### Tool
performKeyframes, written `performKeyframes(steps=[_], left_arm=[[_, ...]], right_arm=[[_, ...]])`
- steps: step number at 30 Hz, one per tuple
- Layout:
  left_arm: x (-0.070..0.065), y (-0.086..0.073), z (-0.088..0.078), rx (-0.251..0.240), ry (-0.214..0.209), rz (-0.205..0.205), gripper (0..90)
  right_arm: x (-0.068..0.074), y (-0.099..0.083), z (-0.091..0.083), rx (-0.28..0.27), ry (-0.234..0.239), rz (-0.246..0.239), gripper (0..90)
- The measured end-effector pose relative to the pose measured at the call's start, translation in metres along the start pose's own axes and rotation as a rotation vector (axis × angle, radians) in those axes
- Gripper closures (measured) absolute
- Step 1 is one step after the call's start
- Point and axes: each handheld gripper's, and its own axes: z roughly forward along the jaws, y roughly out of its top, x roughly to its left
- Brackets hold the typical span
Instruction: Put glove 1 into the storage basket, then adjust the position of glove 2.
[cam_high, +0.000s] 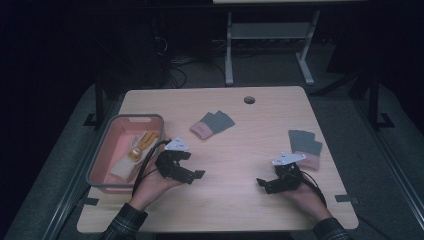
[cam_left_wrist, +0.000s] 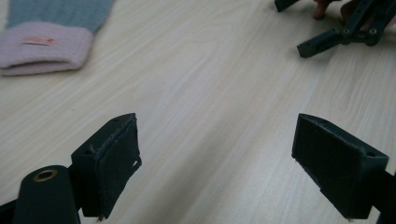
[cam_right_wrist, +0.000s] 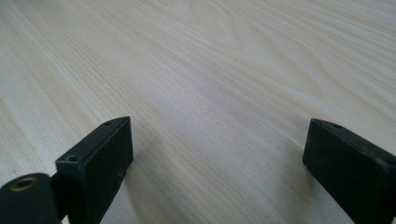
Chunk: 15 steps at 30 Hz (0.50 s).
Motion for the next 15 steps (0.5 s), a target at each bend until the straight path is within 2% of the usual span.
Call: performKeyframes(steps=[4, 11, 12, 15], left_arm=[[-0.006, -0.004, 0.008, 0.008, -0.001, 0.001, 14.1], [-0.019, -0.019, 0.026, 0.042, 0.045, 0.062, 14.0], [-0.021, -0.021, 0.028, 0.044, 0.043, 0.064, 14.0], [-0.024, -0.03, 0.035, 0.048, 0.047, 0.077, 14.0]], right_arm=[[0.0, 0.0, 0.0, 0.003, 0.002, 0.003, 8.2], [0.0, 0.001, 0.0, 0.009, 0.01, -0.009, 8.6], [-0.001, 0.003, -0.002, 0.022, 0.005, -0.011, 16.8], [-0.001, 0.005, -0.005, 0.039, 0.004, 0.001, 21.9]])
